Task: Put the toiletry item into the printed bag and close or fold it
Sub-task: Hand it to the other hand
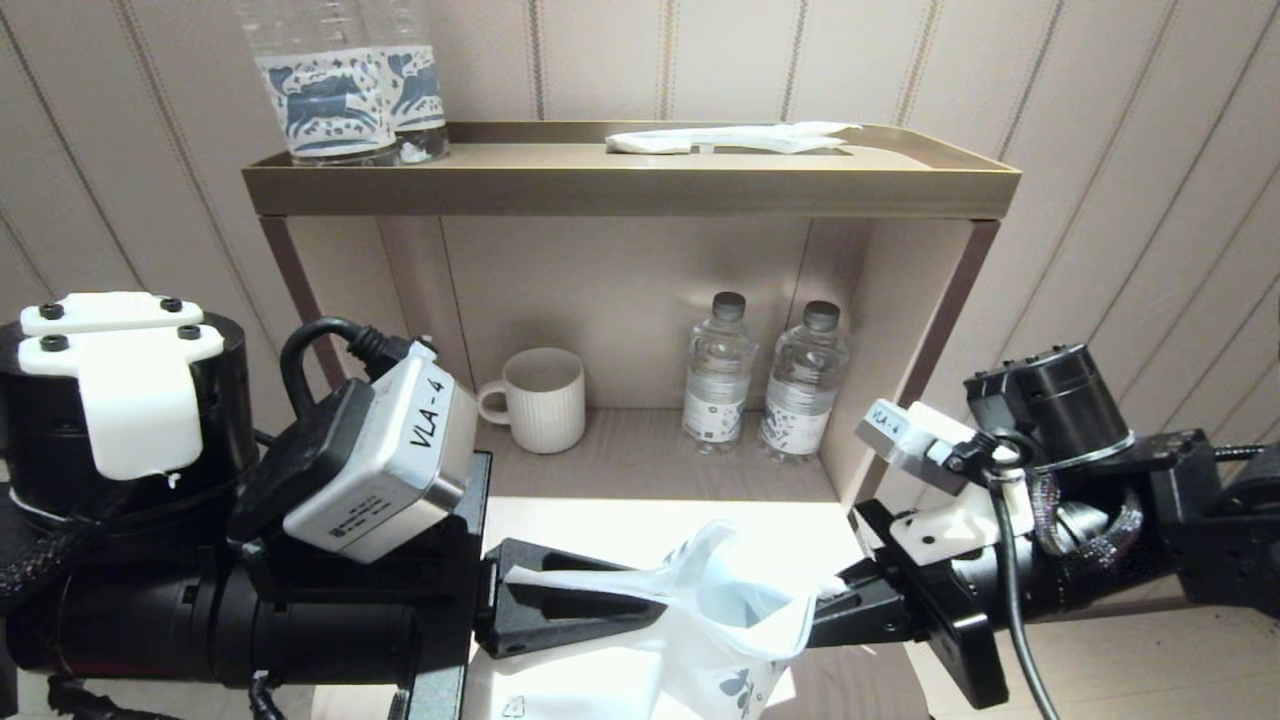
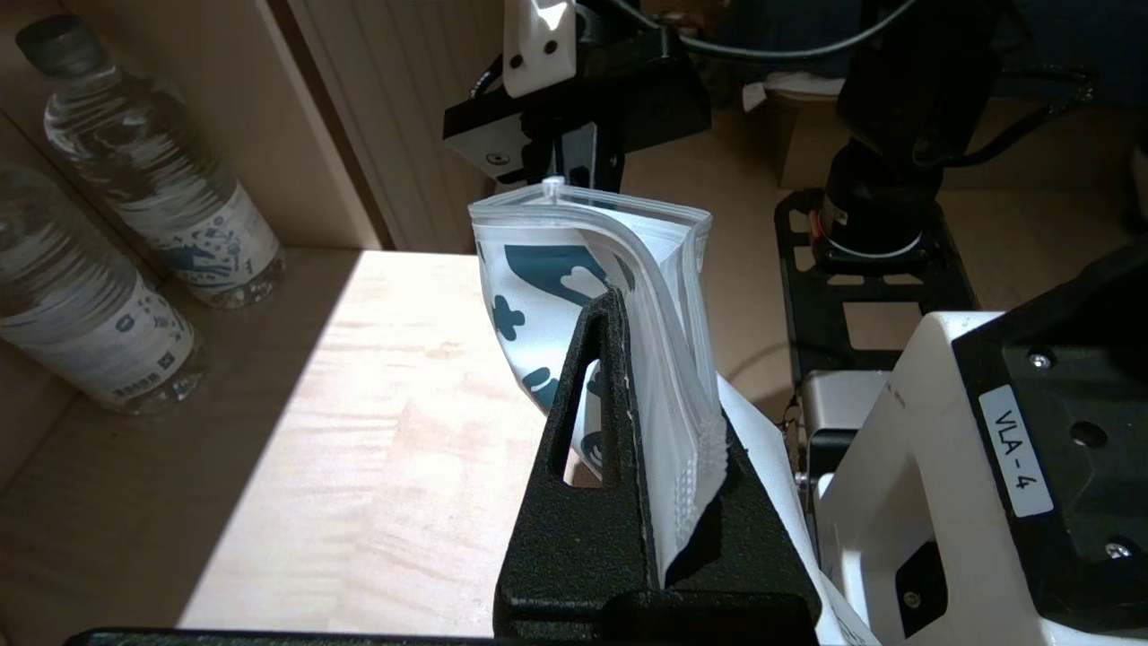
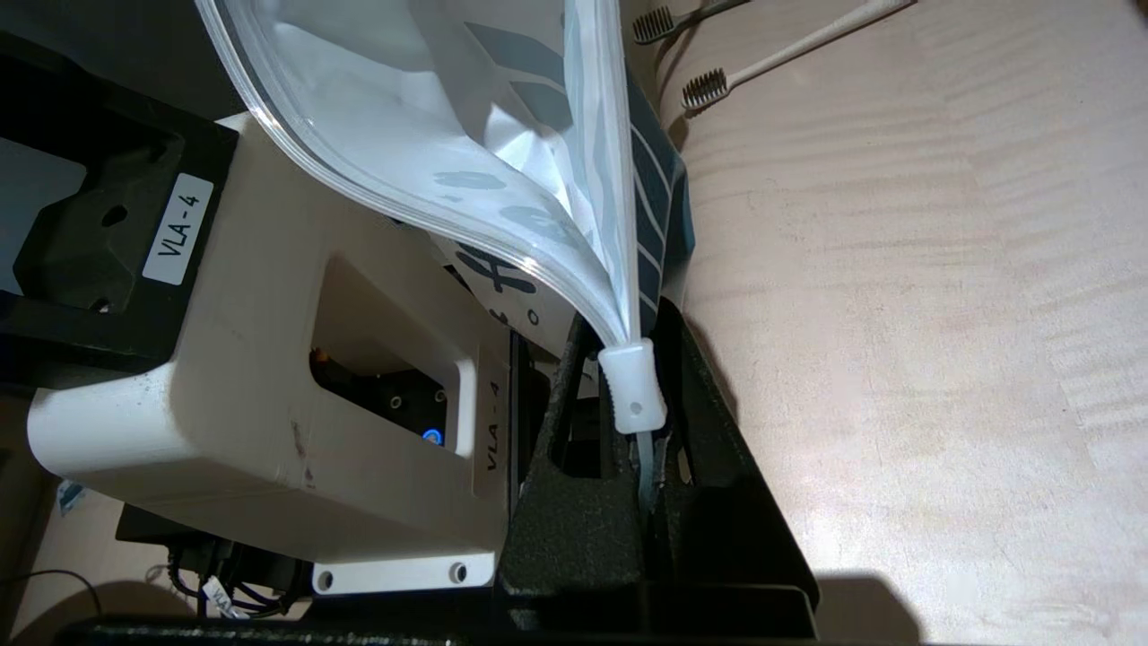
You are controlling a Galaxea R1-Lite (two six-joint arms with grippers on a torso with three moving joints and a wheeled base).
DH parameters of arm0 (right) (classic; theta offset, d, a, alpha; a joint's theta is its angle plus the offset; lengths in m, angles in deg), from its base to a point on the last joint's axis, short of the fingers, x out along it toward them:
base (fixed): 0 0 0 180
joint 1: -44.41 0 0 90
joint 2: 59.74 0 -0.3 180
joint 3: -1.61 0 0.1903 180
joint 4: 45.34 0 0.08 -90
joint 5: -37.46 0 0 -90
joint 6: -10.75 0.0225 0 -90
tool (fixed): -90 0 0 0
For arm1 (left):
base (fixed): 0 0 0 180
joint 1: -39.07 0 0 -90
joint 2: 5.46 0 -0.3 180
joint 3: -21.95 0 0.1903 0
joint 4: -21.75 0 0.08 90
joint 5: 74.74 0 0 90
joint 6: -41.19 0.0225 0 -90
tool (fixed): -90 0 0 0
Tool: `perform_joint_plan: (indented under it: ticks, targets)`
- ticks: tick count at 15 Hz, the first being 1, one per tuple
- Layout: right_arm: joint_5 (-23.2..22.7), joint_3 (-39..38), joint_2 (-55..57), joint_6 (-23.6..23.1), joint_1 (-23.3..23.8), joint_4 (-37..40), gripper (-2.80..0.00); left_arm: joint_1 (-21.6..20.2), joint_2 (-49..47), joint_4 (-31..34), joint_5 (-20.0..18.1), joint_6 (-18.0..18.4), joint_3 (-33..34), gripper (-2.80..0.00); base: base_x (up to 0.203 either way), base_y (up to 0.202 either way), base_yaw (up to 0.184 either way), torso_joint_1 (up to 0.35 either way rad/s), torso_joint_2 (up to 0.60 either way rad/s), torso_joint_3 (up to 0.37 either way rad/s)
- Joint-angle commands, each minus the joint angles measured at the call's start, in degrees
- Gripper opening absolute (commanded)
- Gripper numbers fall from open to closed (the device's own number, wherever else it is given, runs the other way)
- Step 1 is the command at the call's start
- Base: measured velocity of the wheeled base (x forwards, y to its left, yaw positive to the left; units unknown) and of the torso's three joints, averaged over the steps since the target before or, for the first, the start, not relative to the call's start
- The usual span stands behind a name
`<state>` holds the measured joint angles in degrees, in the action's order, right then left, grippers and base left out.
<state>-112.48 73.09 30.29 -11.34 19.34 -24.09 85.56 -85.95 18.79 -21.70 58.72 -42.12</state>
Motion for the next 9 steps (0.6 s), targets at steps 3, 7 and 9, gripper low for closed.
perform_joint_plan:
  ticks: [3, 7, 9]
  targets:
    - [-0.3, 0.1, -0.4, -0.1, 0.4, -0.1, -2.80, 0.0, -0.8, -0.2, 0.6, 0.0, 0.3, 0.00, 0.000, 0.000, 0.000, 0.000, 0.00, 0.000]
    - [-0.1, 0.3, -2.0, -0.4, 3.5, -0.1, -2.80, -0.2, 0.0, 0.7, 3.7, -1.6, 0.0, 0.00, 0.000, 0.000, 0.000, 0.000, 0.00, 0.000]
    - [-0.2, 0.9, -3.2, -0.3, 6.0, 0.0, -2.80, -1.8, 1.8, 2.6, 6.6, -1.7, 0.7, 0.00, 0.000, 0.000, 0.000, 0.000, 0.00, 0.000]
